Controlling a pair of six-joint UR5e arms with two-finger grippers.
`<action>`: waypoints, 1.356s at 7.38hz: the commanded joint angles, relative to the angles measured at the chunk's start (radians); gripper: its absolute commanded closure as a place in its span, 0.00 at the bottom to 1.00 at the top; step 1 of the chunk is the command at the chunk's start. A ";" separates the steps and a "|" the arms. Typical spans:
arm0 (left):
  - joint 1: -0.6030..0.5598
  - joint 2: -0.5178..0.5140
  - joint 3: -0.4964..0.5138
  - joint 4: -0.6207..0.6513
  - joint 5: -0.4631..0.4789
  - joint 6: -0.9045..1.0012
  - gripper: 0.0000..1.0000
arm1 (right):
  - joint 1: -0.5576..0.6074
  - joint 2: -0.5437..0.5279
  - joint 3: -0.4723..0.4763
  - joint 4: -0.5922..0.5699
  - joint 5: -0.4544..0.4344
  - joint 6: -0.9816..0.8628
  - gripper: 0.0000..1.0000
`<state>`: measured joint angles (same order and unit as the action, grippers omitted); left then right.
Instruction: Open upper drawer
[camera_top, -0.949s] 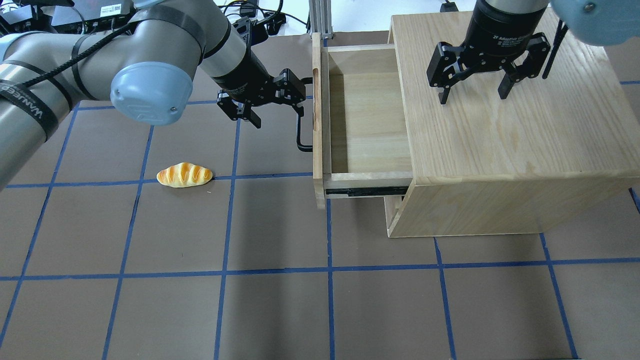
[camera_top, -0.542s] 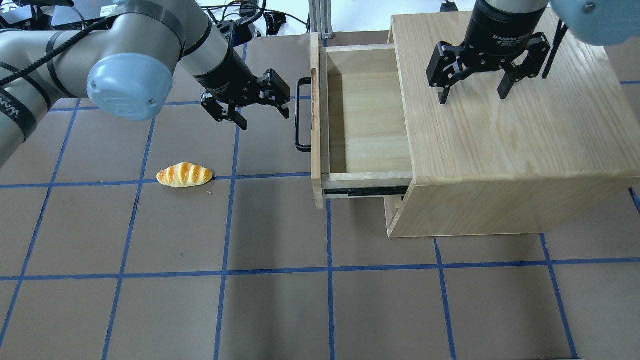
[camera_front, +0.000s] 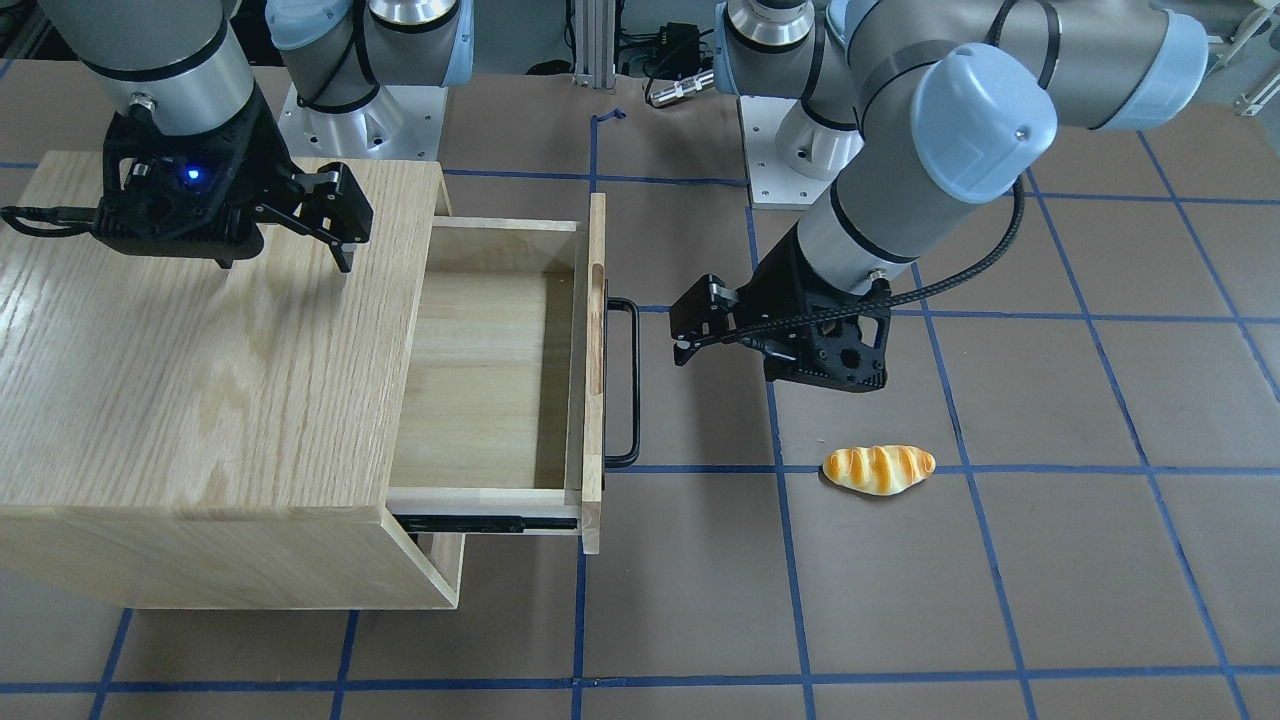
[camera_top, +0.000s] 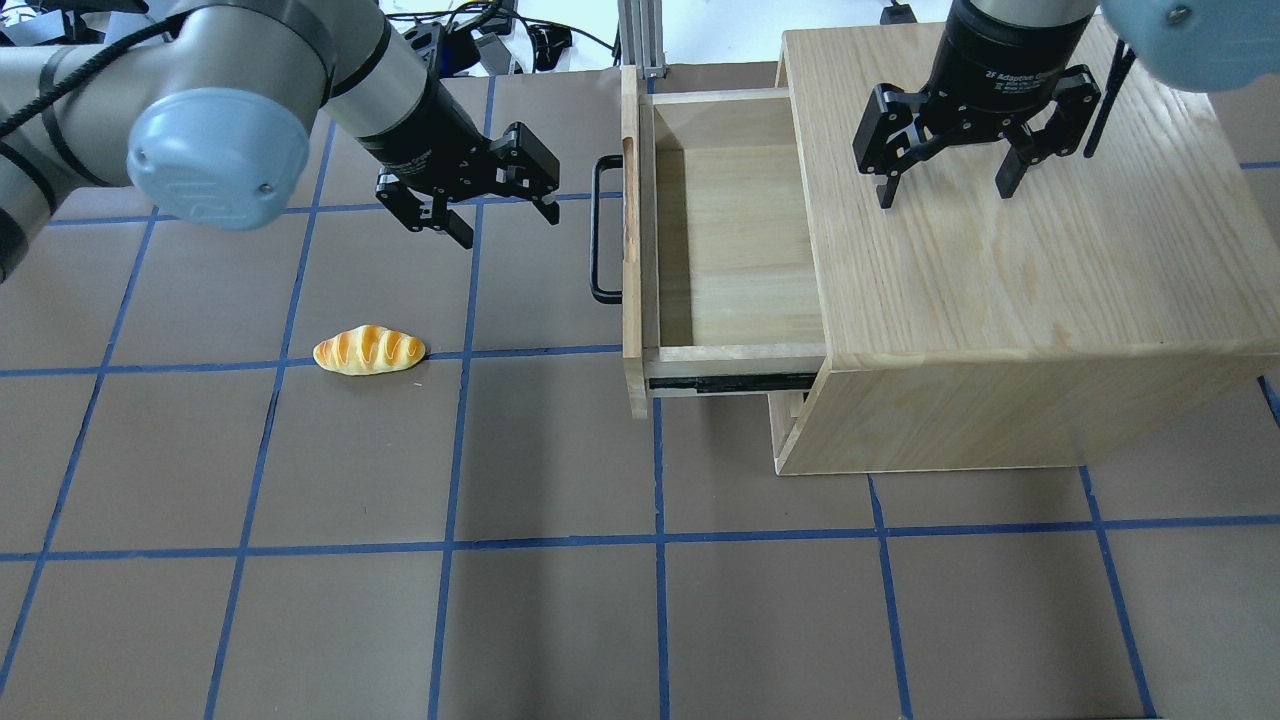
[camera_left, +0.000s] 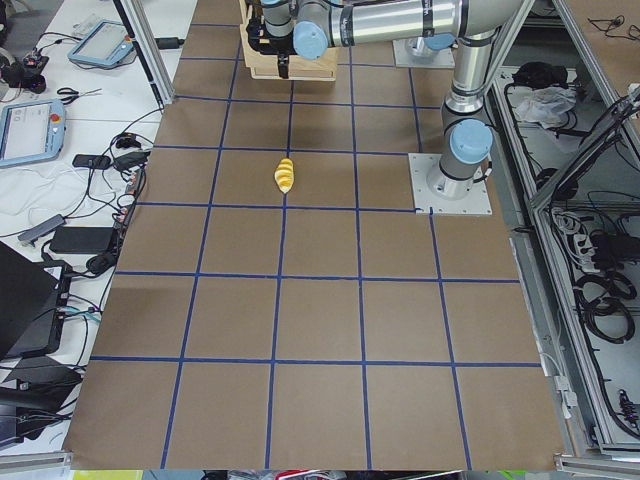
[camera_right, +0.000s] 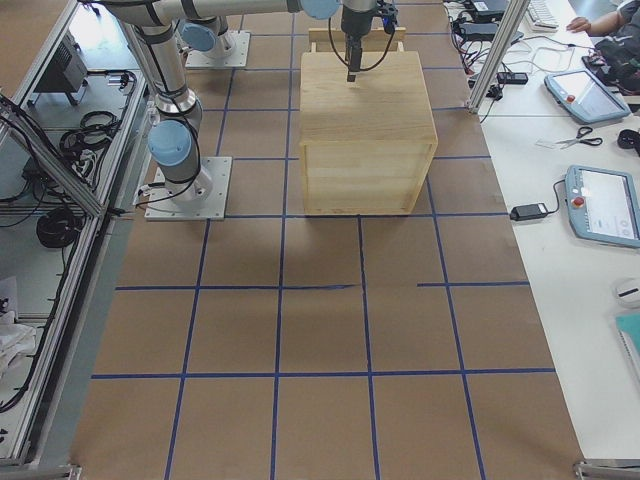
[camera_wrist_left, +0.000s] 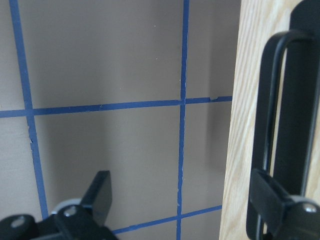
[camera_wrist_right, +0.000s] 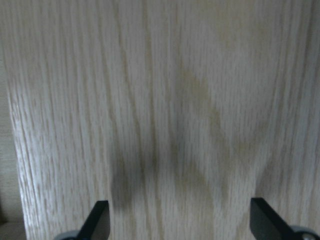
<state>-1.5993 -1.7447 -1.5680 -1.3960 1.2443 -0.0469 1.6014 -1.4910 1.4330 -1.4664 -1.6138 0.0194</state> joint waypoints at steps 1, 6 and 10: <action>0.088 0.080 0.037 -0.146 0.118 0.108 0.00 | 0.000 0.000 0.000 0.000 0.000 -0.001 0.00; 0.055 0.188 0.075 -0.252 0.351 0.050 0.00 | 0.000 0.000 0.000 0.000 0.000 -0.001 0.00; 0.039 0.203 0.066 -0.214 0.345 0.042 0.00 | 0.000 0.000 0.000 0.000 0.000 -0.001 0.00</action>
<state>-1.5586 -1.5362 -1.4995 -1.6374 1.5878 -0.0100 1.6014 -1.4911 1.4328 -1.4665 -1.6137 0.0189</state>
